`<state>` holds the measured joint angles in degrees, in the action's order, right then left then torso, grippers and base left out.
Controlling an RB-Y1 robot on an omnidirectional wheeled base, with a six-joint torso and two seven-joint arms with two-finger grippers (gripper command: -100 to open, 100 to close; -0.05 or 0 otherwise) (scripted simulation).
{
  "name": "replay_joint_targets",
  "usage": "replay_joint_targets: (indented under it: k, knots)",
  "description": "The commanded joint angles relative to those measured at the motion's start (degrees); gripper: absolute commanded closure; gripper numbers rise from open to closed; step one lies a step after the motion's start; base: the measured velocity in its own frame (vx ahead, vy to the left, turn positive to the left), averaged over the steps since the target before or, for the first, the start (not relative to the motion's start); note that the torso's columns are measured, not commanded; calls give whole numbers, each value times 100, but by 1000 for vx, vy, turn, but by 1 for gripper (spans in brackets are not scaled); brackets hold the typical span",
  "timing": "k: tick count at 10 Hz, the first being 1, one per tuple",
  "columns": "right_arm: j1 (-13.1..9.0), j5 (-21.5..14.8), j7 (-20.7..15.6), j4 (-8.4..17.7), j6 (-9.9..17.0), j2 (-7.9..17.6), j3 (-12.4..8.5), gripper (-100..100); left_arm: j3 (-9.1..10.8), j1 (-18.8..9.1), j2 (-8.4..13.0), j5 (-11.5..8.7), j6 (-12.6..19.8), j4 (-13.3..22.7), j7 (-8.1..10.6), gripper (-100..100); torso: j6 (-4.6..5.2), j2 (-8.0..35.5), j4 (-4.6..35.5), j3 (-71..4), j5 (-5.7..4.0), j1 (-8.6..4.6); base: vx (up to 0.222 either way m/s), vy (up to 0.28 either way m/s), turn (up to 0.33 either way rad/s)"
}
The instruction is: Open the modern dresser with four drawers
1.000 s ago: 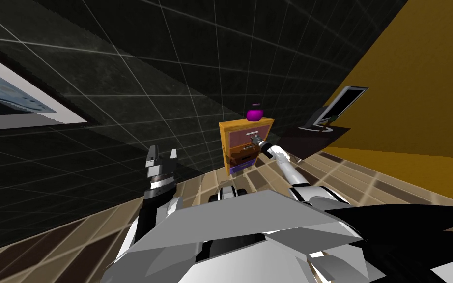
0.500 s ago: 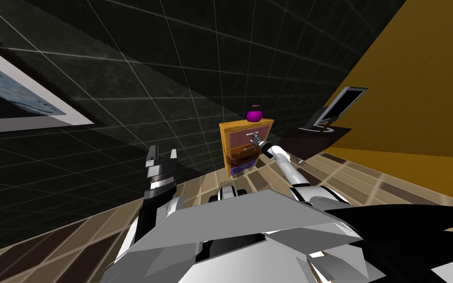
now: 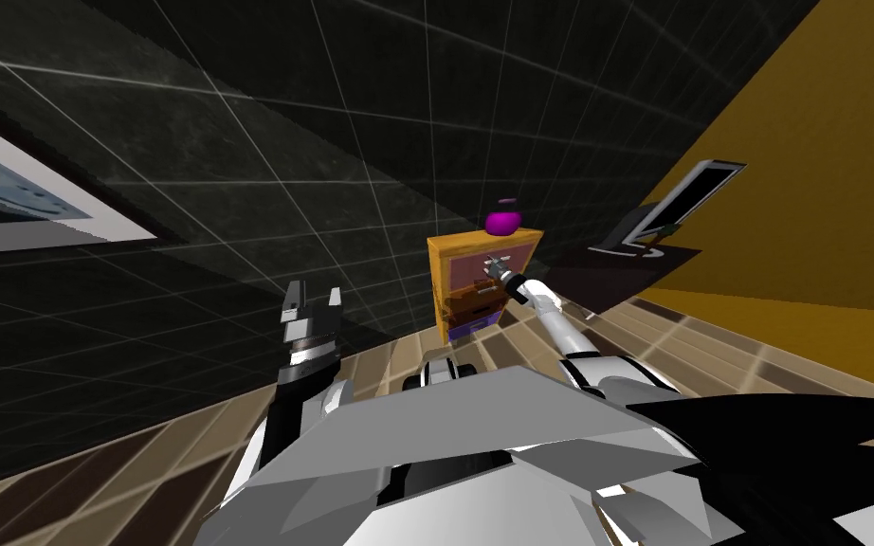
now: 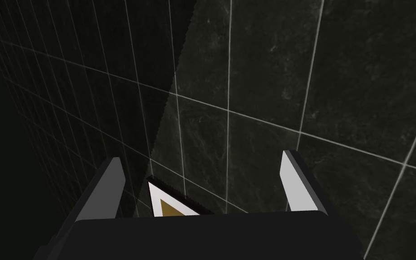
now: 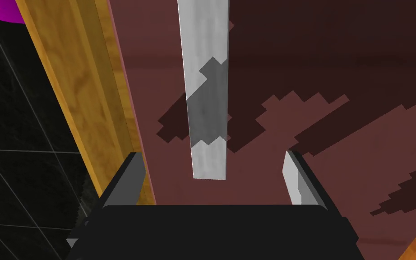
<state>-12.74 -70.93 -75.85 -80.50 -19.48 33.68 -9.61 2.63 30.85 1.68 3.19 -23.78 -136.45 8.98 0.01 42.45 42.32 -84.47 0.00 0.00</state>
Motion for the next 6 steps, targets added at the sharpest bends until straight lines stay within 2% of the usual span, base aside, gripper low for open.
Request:
replay_joint_targets:
  k: [1,4,6]
  knots:
    - [9,20,31,-27,-45,39,4,100,0,0,0,0,0,0,0,0,0,1,1,1,-3,-9,-111,17,-53]
    - [19,45,72,-61,-102,89,8,100,0,-3,0,0,1,1,0,0,5,16,5,12,-6,-13,-185,-23,-47]
    - [58,47,65,-68,-136,77,29,100,0,-1,0,0,1,1,0,0,3,-33,6,-18,8,8,-94,-14,-25]
